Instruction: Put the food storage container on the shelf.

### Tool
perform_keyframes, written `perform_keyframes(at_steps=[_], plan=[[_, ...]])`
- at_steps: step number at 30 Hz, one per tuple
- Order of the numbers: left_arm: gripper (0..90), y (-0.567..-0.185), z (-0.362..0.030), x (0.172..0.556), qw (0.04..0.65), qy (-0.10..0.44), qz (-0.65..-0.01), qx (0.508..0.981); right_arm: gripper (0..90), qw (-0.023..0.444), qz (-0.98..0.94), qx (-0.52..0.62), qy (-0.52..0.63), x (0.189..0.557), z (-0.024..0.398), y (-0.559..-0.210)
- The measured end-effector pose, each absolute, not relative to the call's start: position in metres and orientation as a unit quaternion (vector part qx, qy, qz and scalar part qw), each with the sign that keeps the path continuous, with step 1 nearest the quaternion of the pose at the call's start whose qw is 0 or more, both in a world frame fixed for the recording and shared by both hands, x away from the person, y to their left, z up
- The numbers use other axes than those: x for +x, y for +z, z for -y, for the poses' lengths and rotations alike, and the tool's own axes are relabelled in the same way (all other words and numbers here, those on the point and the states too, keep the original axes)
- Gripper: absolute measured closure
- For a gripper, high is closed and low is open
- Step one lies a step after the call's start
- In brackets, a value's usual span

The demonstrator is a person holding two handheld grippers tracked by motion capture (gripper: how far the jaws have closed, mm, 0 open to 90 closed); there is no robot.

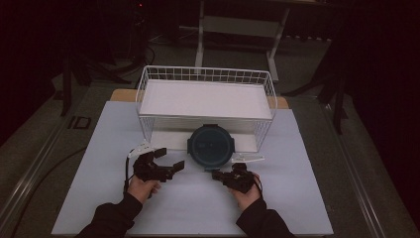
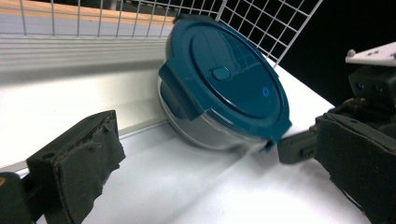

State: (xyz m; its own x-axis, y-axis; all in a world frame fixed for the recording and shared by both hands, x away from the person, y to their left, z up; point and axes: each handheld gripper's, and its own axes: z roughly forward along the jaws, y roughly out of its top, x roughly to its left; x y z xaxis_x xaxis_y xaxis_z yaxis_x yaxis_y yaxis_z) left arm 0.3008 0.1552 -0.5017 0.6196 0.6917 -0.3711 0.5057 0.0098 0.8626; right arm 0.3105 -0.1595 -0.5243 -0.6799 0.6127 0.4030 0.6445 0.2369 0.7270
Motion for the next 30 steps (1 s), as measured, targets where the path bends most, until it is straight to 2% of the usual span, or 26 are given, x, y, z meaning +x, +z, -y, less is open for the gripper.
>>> perform_keyframes(at_steps=[8,20,30], plan=[[1.1,-0.503,-0.154,0.3,0.565,0.083,-0.425,0.702,89.8,-0.001,0.764,-0.416,-0.493,0.327,0.168,-0.511],[1.1,-0.503,-0.152,0.299,0.565,0.085,-0.42,0.705,89.7,-0.008,0.765,-0.407,-0.5,0.326,0.161,-0.506],[1.1,-0.504,-0.151,0.298,0.564,0.088,-0.415,0.708,89.6,-0.023,0.763,-0.421,-0.49,0.352,0.151,-0.508]])
